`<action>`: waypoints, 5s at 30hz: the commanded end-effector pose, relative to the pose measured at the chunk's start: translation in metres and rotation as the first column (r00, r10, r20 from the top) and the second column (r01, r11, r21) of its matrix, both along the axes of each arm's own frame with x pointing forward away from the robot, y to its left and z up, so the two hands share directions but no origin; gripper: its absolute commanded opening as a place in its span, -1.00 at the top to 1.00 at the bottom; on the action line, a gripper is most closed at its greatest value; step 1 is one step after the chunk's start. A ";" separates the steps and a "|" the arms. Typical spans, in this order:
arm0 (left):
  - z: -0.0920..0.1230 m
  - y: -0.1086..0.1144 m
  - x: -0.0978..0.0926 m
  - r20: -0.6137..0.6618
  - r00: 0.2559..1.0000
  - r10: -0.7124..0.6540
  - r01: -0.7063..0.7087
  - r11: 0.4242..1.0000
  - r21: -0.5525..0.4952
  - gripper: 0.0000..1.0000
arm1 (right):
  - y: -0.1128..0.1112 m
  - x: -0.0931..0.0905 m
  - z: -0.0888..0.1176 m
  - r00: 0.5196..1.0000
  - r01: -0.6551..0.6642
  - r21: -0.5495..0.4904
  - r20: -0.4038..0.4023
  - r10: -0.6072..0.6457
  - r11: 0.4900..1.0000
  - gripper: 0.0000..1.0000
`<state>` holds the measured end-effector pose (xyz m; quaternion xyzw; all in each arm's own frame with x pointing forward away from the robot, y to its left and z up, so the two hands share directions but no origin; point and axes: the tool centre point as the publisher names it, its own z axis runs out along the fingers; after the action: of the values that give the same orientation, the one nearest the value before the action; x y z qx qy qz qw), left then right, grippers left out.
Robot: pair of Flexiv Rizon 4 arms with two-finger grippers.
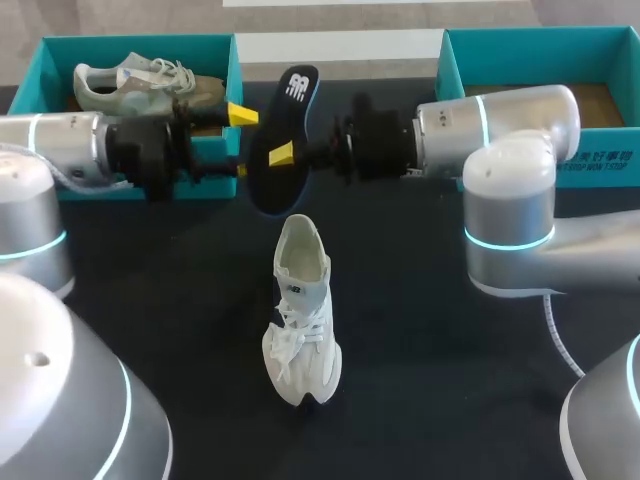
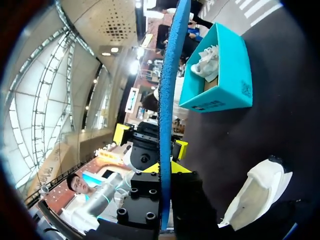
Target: Take the shoe out of the shoebox, open the shoe tongue, remove and reinsert the insole, then place the shoe into the shoebox
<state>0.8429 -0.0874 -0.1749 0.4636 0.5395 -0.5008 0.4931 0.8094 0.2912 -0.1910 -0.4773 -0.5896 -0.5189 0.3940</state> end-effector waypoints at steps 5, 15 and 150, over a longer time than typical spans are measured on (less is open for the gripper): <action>-0.010 0.030 -0.014 -0.300 0.954 0.015 0.007 0.997 0.072 -1.00 | -0.003 -0.006 0.009 0.970 -0.006 -0.015 0.244 0.009 1.000 1.00; -0.010 0.030 -0.014 -0.300 0.954 0.015 0.007 0.997 0.072 -1.00 | -0.004 0.001 0.021 0.913 -0.042 -0.088 0.401 0.073 0.995 1.00; -0.177 -0.002 -0.087 -0.764 0.311 0.565 -0.144 0.823 0.550 -1.00 | -0.022 -0.052 -0.147 0.765 -0.128 -0.217 0.599 0.236 0.968 0.07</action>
<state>0.7561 -0.0886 -0.3511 0.0670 0.8924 -0.4305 0.1177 0.7547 0.2684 -0.3410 -0.2524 -0.7667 -0.5595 0.1883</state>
